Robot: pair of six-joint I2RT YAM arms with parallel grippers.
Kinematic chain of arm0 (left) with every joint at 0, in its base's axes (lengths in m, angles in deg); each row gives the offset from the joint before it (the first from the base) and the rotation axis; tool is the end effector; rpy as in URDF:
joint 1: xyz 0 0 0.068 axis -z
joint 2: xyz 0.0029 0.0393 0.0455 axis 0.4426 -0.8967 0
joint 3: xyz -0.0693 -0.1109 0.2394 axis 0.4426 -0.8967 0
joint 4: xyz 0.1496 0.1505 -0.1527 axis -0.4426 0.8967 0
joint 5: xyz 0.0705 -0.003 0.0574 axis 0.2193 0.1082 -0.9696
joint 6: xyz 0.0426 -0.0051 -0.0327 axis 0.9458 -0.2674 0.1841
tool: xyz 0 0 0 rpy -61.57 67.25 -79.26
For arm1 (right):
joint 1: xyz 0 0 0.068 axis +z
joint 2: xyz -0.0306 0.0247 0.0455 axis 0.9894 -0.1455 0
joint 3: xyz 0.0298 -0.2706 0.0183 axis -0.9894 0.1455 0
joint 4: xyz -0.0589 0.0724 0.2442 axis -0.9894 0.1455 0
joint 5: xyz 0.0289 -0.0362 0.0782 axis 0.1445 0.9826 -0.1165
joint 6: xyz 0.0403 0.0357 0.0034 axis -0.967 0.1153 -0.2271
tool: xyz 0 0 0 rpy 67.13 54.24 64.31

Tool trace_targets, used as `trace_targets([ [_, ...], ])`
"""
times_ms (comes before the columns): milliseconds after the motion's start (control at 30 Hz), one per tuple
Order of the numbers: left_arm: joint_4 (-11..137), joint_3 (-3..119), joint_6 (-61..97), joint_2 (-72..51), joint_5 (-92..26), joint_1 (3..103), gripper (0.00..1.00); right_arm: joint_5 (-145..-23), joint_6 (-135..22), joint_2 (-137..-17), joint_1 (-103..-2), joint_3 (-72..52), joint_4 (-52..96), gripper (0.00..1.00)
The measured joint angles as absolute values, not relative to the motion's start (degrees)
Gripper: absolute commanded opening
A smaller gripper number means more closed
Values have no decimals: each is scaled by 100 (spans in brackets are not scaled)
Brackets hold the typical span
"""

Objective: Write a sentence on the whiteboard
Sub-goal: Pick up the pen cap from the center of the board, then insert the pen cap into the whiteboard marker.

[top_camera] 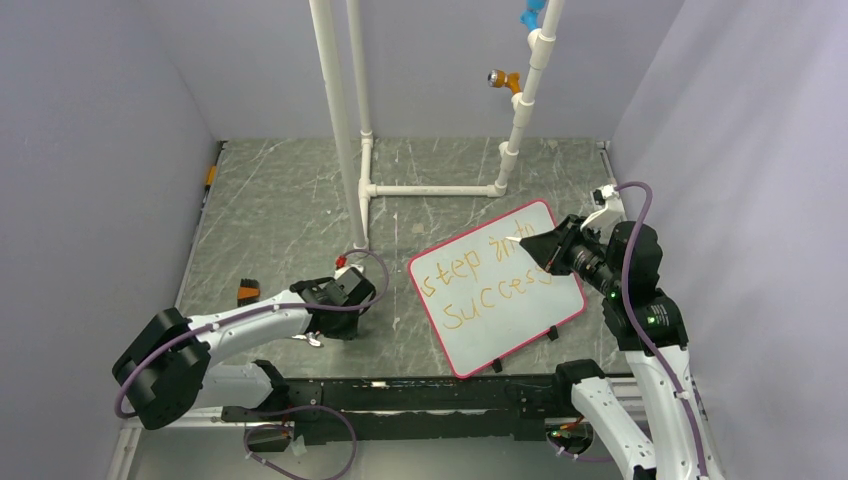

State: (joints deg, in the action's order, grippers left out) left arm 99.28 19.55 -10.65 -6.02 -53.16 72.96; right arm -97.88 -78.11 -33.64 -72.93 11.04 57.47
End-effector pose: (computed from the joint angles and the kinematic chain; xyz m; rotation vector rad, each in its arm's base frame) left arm 0.1425 -0.1403 0.1584 0.1066 2.7631 -0.0980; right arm 0.1254 0.0322 0.3693 0.0796 1.9538 0.7850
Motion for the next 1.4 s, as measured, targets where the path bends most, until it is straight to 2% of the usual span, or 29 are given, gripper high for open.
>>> trace_targets([
  [33,9926,1957,-1065,-604,-5314,7296,0,-9788,-7811,-3366,-7293,1104,5747,0],
  [300,9810,2001,-1010,-584,-5299,7294,0,-9788,-7811,-3390,-7293,1104,5747,0],
  [500,9839,2049,-682,93,-5142,7286,0,-9931,-7818,-3392,-7293,1056,5740,0],
  [1000,10787,3791,1130,843,-5004,7286,0,-11568,-8120,-3803,-7293,1040,5124,0],
  [1400,10317,3865,3117,1101,-4602,7286,0,-12514,-8388,-4157,-7161,1040,4678,0],
])
